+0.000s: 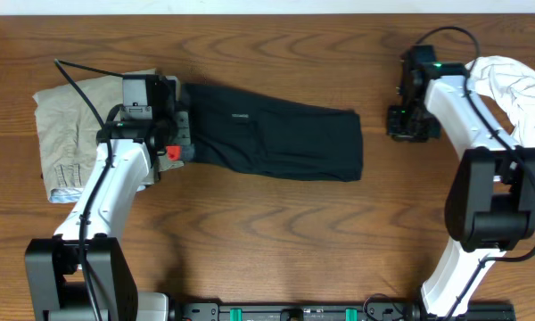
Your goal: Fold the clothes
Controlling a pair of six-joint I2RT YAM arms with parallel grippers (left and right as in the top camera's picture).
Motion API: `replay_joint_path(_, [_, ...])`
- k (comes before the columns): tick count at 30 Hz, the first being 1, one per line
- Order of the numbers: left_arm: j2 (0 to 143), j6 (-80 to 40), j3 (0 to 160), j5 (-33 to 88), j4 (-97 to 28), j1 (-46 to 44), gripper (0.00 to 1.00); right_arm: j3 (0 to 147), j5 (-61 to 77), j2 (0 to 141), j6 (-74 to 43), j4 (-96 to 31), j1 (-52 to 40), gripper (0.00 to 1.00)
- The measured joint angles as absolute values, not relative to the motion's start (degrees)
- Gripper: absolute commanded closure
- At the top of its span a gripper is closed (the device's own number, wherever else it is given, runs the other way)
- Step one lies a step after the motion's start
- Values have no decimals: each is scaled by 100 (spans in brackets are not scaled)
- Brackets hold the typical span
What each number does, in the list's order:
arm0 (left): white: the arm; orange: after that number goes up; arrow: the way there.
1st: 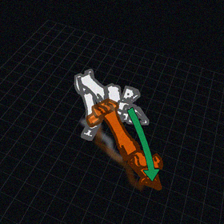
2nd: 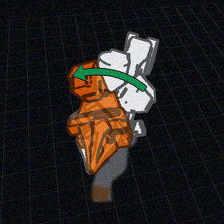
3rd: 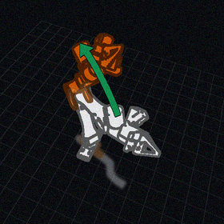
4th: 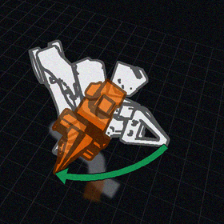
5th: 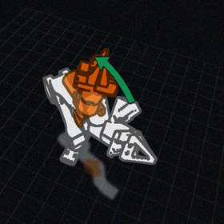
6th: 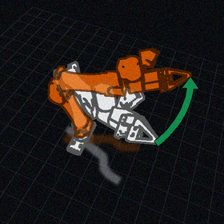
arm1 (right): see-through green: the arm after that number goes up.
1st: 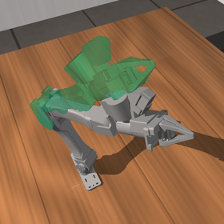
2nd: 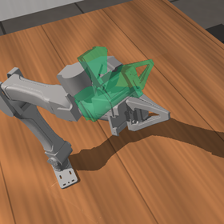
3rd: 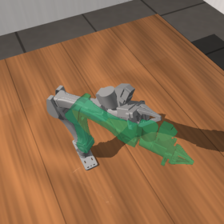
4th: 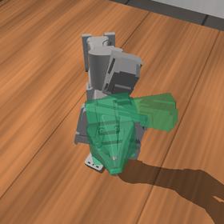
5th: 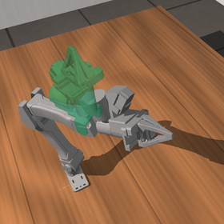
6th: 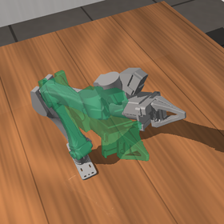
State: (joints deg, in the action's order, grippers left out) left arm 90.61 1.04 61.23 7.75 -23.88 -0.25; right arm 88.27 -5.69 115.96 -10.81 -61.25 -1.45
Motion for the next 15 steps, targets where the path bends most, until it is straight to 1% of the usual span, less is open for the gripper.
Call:
replay_joint_path(5, [9061,285,6123,327,-2403,161,94,8827,-578,11596,-1111,-6265,156,80])
replay_joint_path(8, [9061,329,6156,209,-2530,231,94,8827,-574,11594,-1114,-6276,226,78])
replay_joint_path(15, [9061,320,6604,139,-2947,-16,94,8827,-432,11585,-1120,-6243,246,74])
